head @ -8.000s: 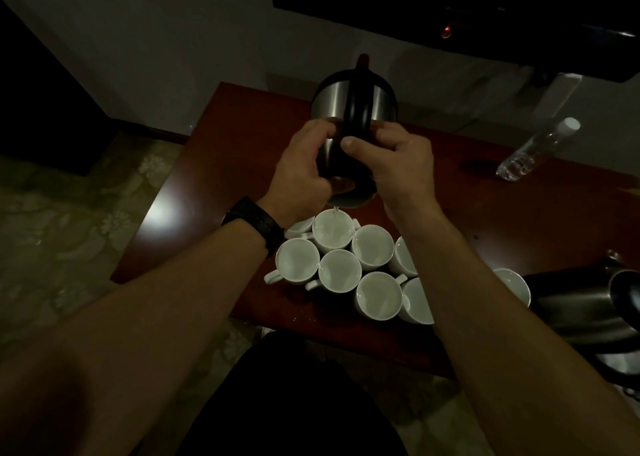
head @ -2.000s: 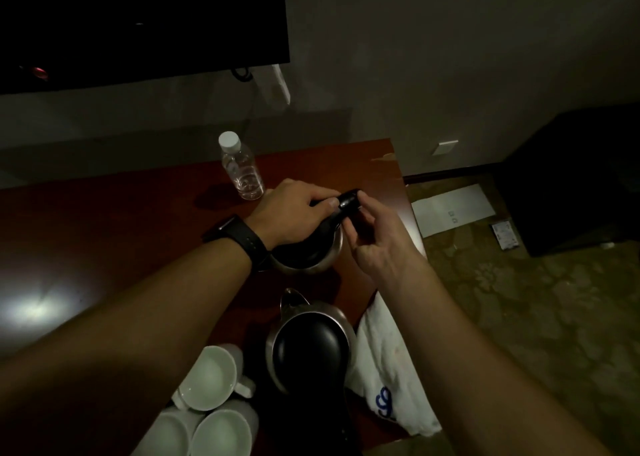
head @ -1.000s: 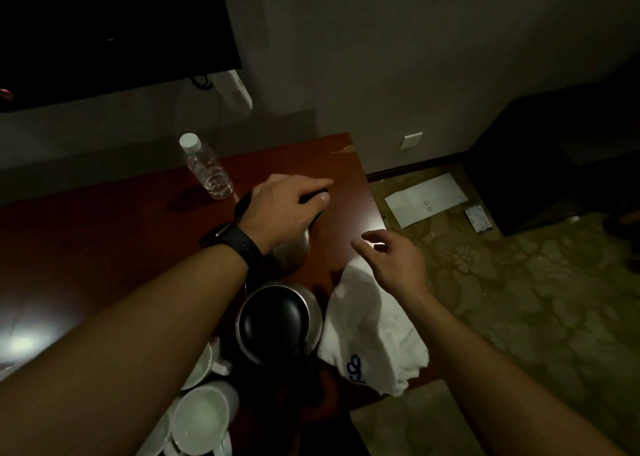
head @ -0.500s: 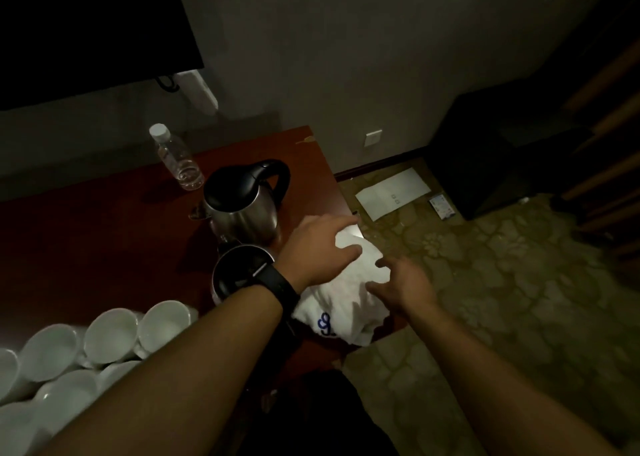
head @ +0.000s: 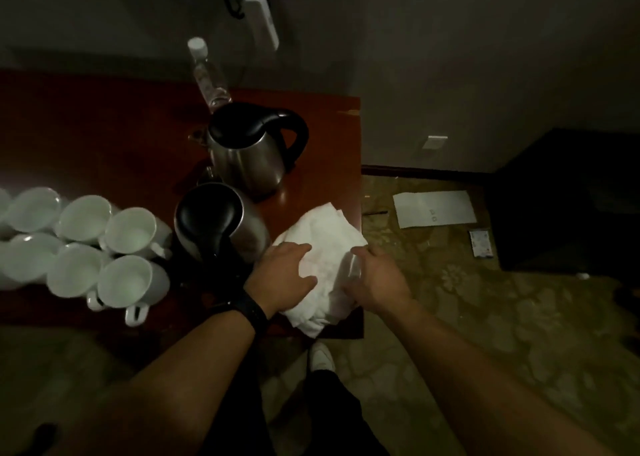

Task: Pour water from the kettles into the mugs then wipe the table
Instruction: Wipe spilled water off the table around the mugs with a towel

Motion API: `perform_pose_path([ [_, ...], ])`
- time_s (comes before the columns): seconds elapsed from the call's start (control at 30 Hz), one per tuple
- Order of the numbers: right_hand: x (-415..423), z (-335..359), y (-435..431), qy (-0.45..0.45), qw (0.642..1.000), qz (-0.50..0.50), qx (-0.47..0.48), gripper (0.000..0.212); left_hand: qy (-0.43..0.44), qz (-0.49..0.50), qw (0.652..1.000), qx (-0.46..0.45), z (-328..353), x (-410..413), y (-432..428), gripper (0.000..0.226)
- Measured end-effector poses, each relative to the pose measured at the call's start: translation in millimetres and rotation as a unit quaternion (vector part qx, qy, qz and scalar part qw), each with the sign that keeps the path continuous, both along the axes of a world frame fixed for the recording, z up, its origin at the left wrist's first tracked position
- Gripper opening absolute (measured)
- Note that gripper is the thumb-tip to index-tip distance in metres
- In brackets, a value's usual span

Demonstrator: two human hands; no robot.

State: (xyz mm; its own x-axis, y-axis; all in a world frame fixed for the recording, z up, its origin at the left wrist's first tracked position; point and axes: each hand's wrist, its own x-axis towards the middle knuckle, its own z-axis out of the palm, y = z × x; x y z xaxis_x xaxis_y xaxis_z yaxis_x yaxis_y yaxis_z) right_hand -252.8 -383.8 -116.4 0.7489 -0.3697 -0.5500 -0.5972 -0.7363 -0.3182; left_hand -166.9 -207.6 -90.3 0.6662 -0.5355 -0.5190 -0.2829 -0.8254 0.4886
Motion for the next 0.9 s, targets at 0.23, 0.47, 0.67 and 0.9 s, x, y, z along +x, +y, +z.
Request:
perform_pose_path([
  [0.23, 28, -19, -5, 0.031, 0.988, 0.148, -0.029, 0.091, -0.037, 0.067, 0.995, 0.071, -40, -26, 18, 0.085],
  [0.47, 27, -31, 2, 0.013, 0.989, 0.143, -0.019, 0.076, -0.075, 0.152, 0.985, -0.014, -58, -45, 13, 0.053],
  [0.67, 15, -34, 9, 0.018, 0.991, 0.129, 0.026, 0.106, -0.064, 0.188, 0.979, -0.041, -48, -61, 14, 0.041],
  [0.9, -25, -33, 57, 0.019, 0.991, 0.124, 0.037, 0.105, -0.072, 0.13, 0.989, 0.016, -57, -104, 64, 0.07],
])
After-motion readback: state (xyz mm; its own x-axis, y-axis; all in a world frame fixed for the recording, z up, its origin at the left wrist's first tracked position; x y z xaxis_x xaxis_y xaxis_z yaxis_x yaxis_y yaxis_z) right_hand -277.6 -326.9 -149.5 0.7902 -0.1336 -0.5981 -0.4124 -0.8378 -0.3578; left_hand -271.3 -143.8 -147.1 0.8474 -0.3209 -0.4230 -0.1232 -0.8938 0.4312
